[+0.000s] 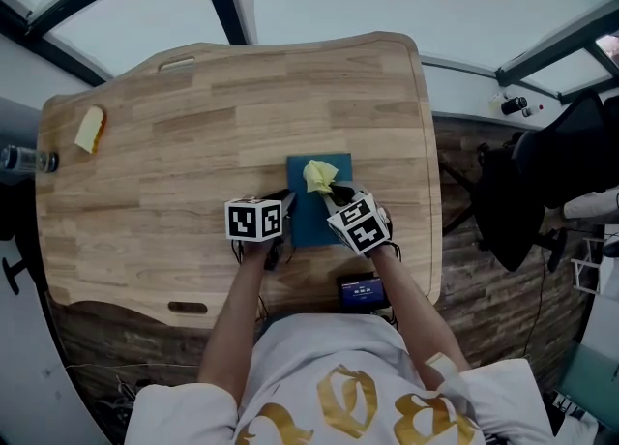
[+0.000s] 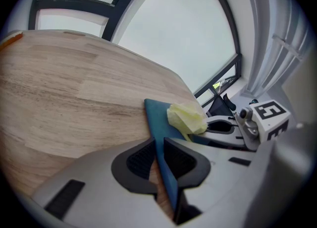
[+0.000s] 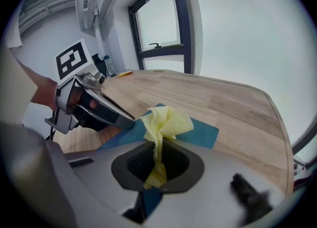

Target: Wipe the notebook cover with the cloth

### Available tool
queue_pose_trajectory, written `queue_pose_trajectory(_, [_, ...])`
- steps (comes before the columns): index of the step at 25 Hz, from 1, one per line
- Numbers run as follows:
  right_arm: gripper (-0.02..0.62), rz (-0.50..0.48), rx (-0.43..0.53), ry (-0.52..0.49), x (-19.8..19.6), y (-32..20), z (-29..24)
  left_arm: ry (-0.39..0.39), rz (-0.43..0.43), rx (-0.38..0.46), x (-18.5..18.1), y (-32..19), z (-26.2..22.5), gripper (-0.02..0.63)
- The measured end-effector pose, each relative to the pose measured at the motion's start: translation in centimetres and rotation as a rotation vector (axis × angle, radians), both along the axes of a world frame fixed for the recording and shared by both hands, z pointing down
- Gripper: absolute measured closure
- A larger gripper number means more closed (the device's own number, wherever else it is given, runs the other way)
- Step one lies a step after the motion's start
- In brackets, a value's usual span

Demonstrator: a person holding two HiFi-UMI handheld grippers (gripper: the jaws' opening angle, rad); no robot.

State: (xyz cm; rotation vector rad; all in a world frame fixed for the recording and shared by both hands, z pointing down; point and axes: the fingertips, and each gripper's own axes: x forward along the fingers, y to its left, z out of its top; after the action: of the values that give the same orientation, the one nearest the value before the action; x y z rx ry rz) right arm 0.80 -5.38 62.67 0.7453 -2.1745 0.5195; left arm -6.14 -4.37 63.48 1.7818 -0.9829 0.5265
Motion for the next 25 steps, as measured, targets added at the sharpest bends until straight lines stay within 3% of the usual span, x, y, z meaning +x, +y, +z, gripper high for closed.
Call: queue_pose_trajectory(25, [0.558,-0.199,-0.073,-0.07,-1.1,7.1,-0.1,-0.019,0.002,0.025,-0.1,-0.2,-0.3,0.538])
